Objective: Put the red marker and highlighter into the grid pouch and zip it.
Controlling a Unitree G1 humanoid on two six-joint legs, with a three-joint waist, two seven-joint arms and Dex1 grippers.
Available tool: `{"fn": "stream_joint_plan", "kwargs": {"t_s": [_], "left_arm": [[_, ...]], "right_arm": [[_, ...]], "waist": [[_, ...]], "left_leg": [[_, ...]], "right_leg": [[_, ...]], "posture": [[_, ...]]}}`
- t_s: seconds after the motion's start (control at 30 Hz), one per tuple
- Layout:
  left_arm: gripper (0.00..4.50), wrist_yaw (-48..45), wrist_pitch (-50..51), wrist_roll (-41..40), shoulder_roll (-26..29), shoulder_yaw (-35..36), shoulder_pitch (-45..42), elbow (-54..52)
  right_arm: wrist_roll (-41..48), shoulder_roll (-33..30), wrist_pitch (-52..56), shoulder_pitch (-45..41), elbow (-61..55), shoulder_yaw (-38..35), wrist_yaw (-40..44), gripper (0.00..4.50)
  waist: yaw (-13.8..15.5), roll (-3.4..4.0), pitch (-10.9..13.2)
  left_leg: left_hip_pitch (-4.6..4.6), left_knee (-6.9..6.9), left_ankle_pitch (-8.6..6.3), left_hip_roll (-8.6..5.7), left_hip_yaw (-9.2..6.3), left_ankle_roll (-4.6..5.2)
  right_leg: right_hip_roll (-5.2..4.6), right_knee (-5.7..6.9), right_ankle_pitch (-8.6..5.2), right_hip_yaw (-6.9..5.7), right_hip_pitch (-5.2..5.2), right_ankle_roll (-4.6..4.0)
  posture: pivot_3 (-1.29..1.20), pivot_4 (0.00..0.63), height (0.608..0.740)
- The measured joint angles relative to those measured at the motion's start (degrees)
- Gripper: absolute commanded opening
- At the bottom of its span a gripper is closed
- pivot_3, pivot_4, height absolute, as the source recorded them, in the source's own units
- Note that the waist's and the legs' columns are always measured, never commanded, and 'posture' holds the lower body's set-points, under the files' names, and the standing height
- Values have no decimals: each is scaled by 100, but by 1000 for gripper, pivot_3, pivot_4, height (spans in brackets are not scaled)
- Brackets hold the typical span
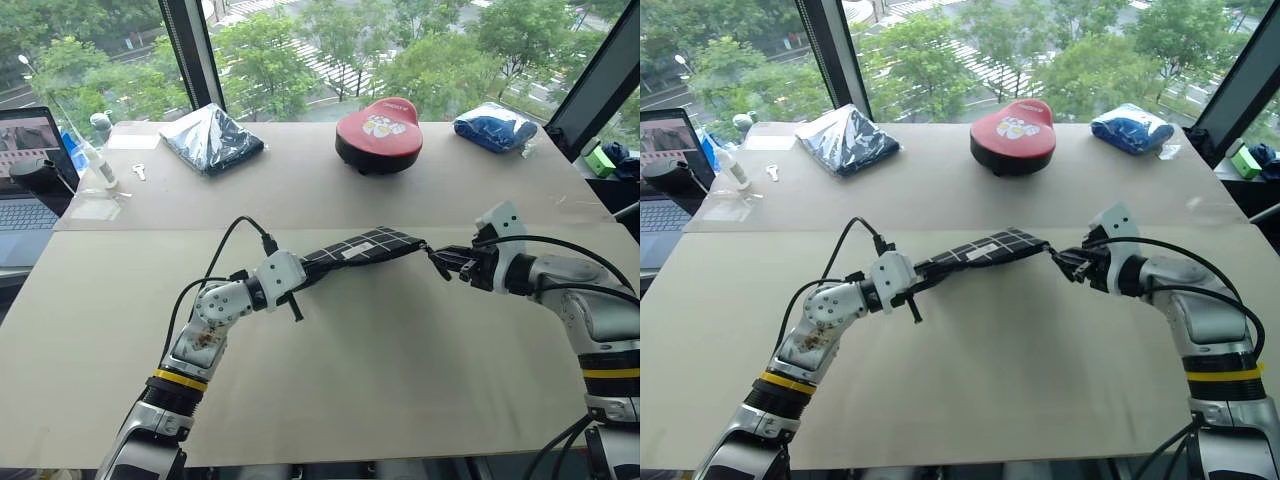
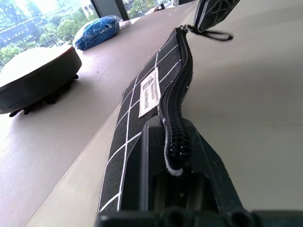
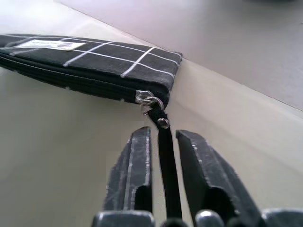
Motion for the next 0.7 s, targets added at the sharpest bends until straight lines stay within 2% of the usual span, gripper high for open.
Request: {"fn": "stream_joint_plan", "kwargs": {"t_s": [0.13, 0.3, 0.43, 0.5, 0.7], "left_arm": [[0, -175, -169, -57, -9, -21, 4, 20], [0, -556, -529, -186, 8, -45, -36, 191], [0, -1116, -1082, -425, 116, -44, -142, 379], [0, -1369, -1361, -514, 174, -17, -252, 618], [0, -1888, -2324, -487, 0, -95, -580, 1722]], "right_arm": [[971, -236, 741, 342, -576, -470, 481, 2141], [902, -924, 557, 910, -656, -1110, 659, 2141], [903, -1178, 305, 1580, -635, -1891, 982, 2141], [905, -1198, 280, 1934, -767, -2136, 1057, 2141], [1190, -844, 320, 2575, -1617, -2221, 950, 2141]], "waist": [[25, 0, 0], [59, 0, 0], [97, -1, 0], [122, -1, 0], [130, -2, 1]], "left_leg": [[-5, 1, -6, -2, -4, 10], [-3, 5, -13, -14, -1, 20], [-2, 4, -10, -11, -1, 15], [2, 5, -9, -10, -1, 14], [8, 11, -25, -10, -2, 41]], "right_leg": [[-10, -2, 0, -2, 0, 0], [-30, -6, 1, -3, -2, 2], [-28, -5, 0, -7, -4, 2], [-26, -4, 0, -6, -1, 2], [-28, -2, 0, -2, 2, 2]], "posture": [[0, 150, 740], [0, 150, 740], [0, 150, 740], [0, 150, 740], [0, 150, 740]]}}
